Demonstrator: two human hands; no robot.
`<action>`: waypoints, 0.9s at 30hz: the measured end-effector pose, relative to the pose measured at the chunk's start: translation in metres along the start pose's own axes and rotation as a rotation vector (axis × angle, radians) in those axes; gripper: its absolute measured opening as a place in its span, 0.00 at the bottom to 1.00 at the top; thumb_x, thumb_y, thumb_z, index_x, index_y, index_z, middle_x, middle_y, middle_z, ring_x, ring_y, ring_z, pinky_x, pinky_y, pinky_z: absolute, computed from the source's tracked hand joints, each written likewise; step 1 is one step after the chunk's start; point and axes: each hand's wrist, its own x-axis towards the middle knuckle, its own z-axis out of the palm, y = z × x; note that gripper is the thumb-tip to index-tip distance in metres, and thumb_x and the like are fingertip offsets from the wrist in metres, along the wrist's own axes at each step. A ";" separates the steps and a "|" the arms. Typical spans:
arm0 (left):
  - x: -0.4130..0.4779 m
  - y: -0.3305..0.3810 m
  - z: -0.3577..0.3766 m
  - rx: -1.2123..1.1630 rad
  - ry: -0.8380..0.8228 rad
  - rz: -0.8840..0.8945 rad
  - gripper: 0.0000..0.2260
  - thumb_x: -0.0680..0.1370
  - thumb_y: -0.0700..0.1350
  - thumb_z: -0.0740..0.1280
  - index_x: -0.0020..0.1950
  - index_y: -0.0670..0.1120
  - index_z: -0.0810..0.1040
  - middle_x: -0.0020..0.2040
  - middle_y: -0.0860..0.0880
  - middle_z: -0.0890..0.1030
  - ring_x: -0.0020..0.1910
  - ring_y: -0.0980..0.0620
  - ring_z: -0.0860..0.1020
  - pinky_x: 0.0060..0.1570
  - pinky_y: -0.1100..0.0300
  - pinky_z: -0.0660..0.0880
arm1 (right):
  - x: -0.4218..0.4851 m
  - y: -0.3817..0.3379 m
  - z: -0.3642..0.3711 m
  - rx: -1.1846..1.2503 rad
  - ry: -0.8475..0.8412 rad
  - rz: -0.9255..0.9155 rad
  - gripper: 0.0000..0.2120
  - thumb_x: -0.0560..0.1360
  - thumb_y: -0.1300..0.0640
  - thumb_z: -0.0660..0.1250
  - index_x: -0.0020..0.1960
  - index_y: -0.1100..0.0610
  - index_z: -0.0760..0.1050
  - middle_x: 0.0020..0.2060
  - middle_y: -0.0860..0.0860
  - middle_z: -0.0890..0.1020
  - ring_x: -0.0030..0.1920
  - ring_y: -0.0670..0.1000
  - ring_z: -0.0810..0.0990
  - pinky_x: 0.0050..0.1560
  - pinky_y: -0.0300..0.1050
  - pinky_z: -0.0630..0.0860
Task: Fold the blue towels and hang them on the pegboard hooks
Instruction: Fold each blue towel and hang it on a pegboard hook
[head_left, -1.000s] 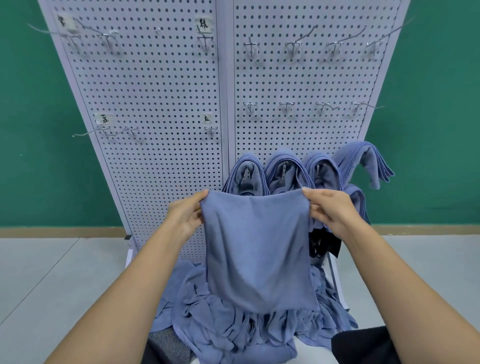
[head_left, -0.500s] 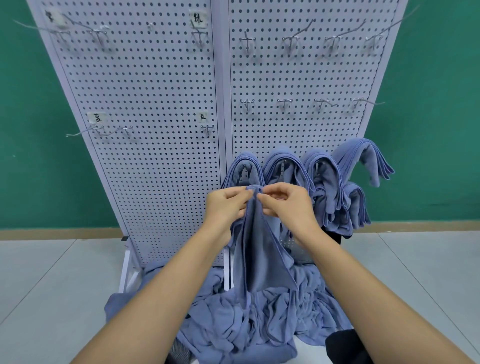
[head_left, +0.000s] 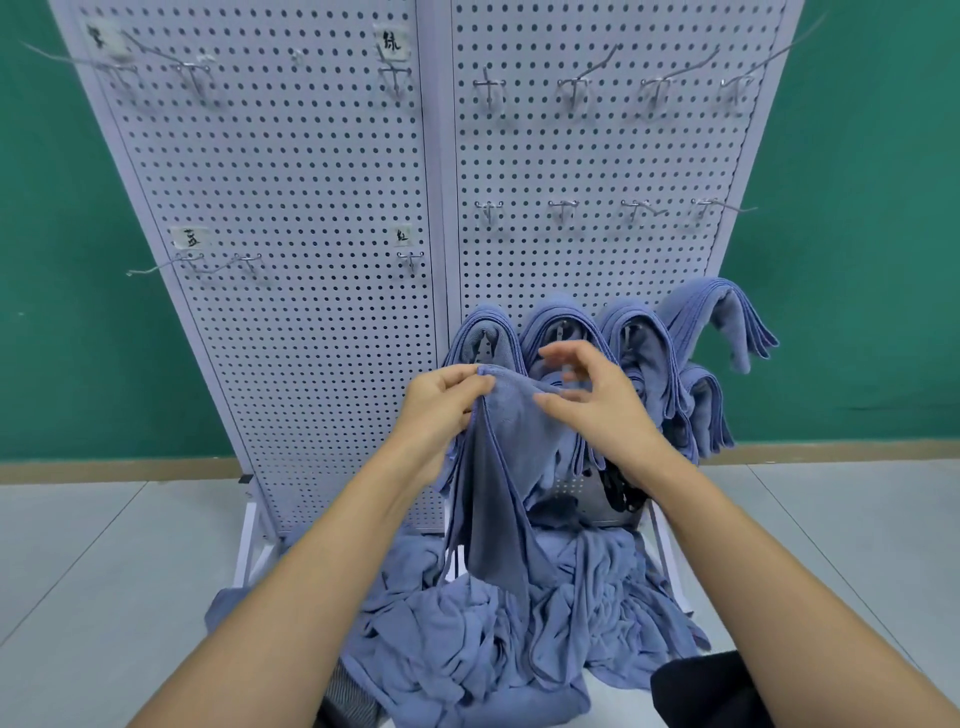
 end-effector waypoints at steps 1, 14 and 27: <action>0.000 0.001 -0.002 -0.020 -0.054 0.003 0.05 0.77 0.39 0.66 0.47 0.44 0.83 0.33 0.50 0.74 0.29 0.57 0.69 0.40 0.61 0.69 | 0.003 0.006 -0.004 -0.143 -0.032 -0.057 0.22 0.72 0.56 0.72 0.63 0.48 0.71 0.61 0.43 0.73 0.62 0.47 0.68 0.60 0.41 0.69; 0.012 -0.013 -0.018 -0.008 -0.181 -0.026 0.08 0.81 0.39 0.60 0.52 0.45 0.78 0.45 0.45 0.76 0.45 0.51 0.73 0.51 0.59 0.74 | 0.009 0.015 -0.013 -0.375 -0.119 -0.079 0.10 0.71 0.43 0.71 0.46 0.48 0.78 0.42 0.43 0.82 0.45 0.46 0.79 0.49 0.50 0.76; 0.009 -0.028 -0.003 -0.061 0.067 -0.024 0.07 0.77 0.43 0.69 0.54 0.48 0.77 0.46 0.51 0.81 0.46 0.55 0.78 0.51 0.60 0.75 | 0.016 0.000 -0.016 -0.150 -0.038 0.026 0.09 0.75 0.52 0.69 0.39 0.55 0.78 0.32 0.53 0.78 0.34 0.45 0.72 0.36 0.35 0.69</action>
